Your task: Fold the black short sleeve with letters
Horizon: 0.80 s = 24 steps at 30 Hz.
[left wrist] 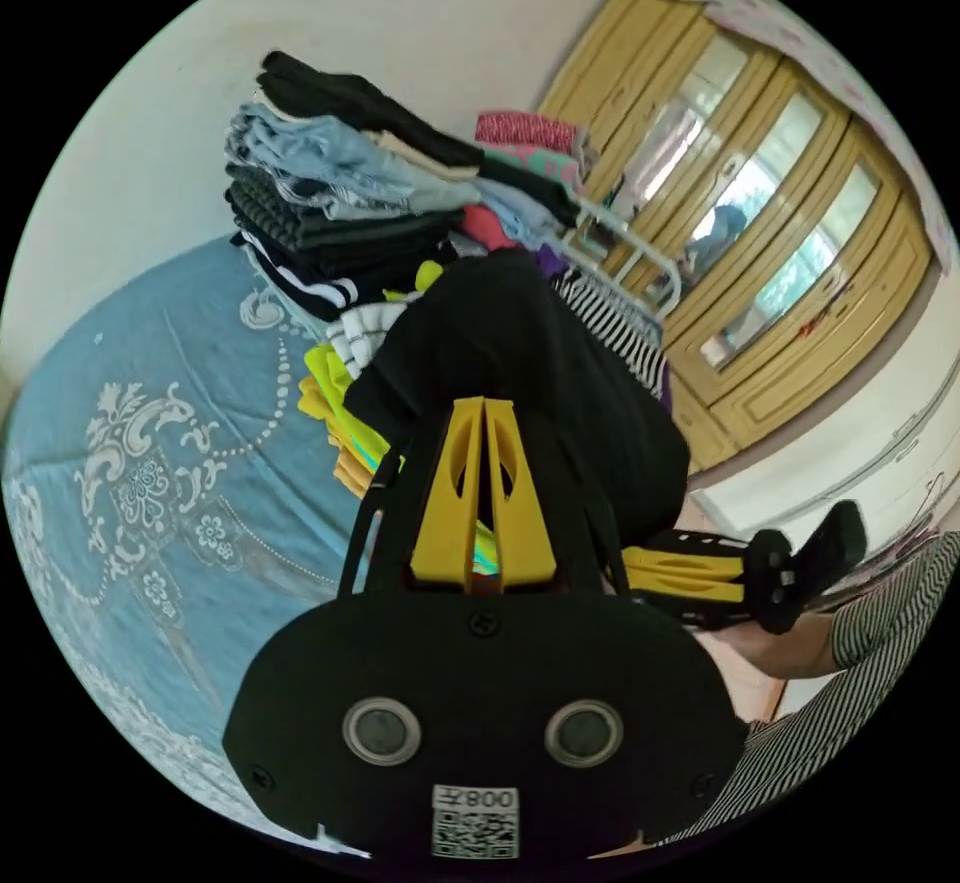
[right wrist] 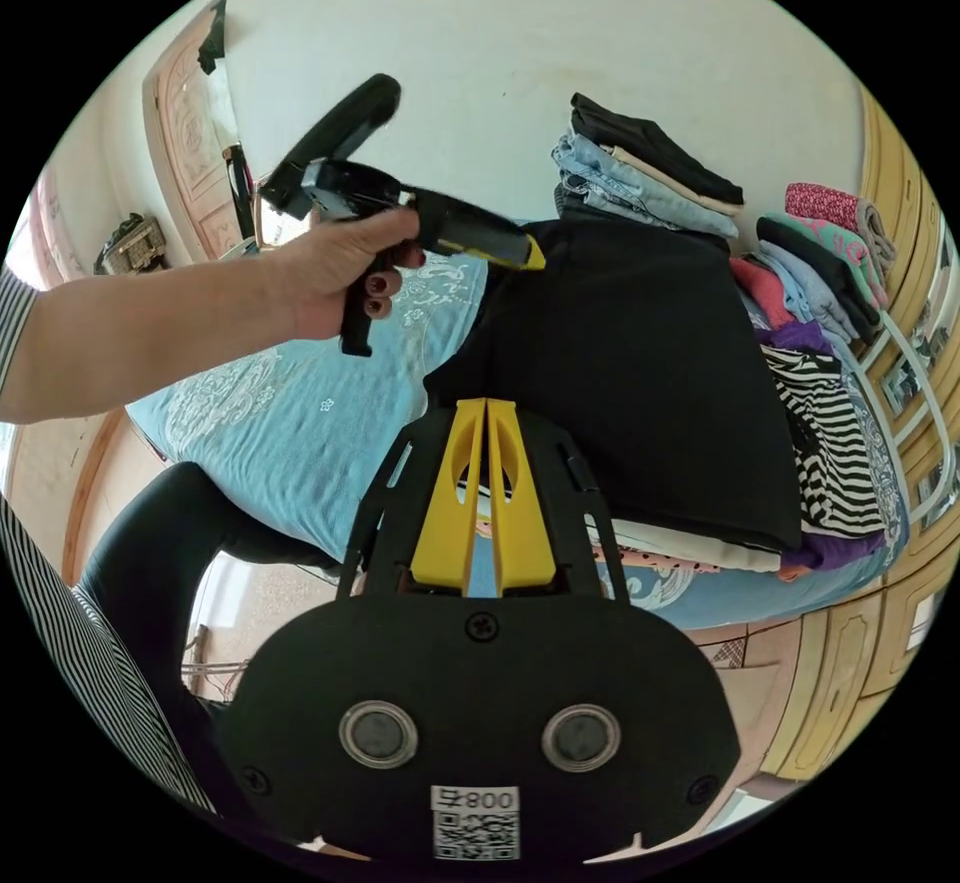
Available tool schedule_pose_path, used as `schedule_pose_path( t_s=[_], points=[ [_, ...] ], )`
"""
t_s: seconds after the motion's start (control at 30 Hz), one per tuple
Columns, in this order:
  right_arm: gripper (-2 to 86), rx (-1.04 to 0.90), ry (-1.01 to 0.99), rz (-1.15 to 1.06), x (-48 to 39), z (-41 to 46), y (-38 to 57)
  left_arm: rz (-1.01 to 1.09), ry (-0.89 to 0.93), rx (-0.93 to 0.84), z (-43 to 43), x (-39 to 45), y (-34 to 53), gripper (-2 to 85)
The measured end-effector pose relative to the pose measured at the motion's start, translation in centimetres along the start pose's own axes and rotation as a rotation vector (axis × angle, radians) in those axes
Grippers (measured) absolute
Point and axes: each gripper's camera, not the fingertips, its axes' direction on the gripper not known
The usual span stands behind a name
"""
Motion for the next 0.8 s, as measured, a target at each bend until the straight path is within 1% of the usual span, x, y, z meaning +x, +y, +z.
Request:
schedule_pose_path(
  t_s=[0.07,0.17,0.23,0.3,0.33,0.43,0.5,0.57,0.7,0.8],
  points=[
    [0.3,0.004,-0.014,0.012,1.1,0.0,-0.2,0.032,-0.021,-0.042,1.0,0.4,-0.3,0.2],
    [0.7,0.029,-0.075,0.06,3.8,-1.3,-0.4,-0.041,0.067,0.005,-0.4,-0.2,-0.6,0.3],
    [1.3,0.082,-0.142,0.11,6.2,-2.9,-0.1,-0.057,0.072,0.043,-1.8,0.1,-0.5,0.3],
    [1.4,0.179,-0.176,0.171,10.1,-5.4,0.6,-0.028,0.102,0.079,-3.8,1.1,-0.5,0.4],
    [1.3,0.199,-0.166,0.185,11.3,-5.8,0.7,-0.017,0.112,0.087,-4.2,1.4,-0.4,0.5],
    [0.9,0.232,-0.041,0.241,17.9,-6.8,-0.2,0.018,0.153,0.133,-6.7,3.0,0.0,1.3],
    [1.4,0.209,0.056,0.283,23.8,-5.7,-2.3,0.029,0.219,0.153,-8.1,4.2,0.1,2.8],
    [2.3,0.162,0.085,0.32,28.2,-3.8,-4.3,0.045,0.241,0.149,-9.0,5.4,0.0,4.0],
    [6.0,0.033,0.098,0.421,37.0,1.8,-9.2,0.101,0.234,0.125,-10.6,8.6,-0.4,5.8],
    [7.4,-0.054,0.094,0.445,41.5,5.6,-12.4,0.143,0.212,0.087,-11.4,10.9,-0.6,6.0]
  ],
)
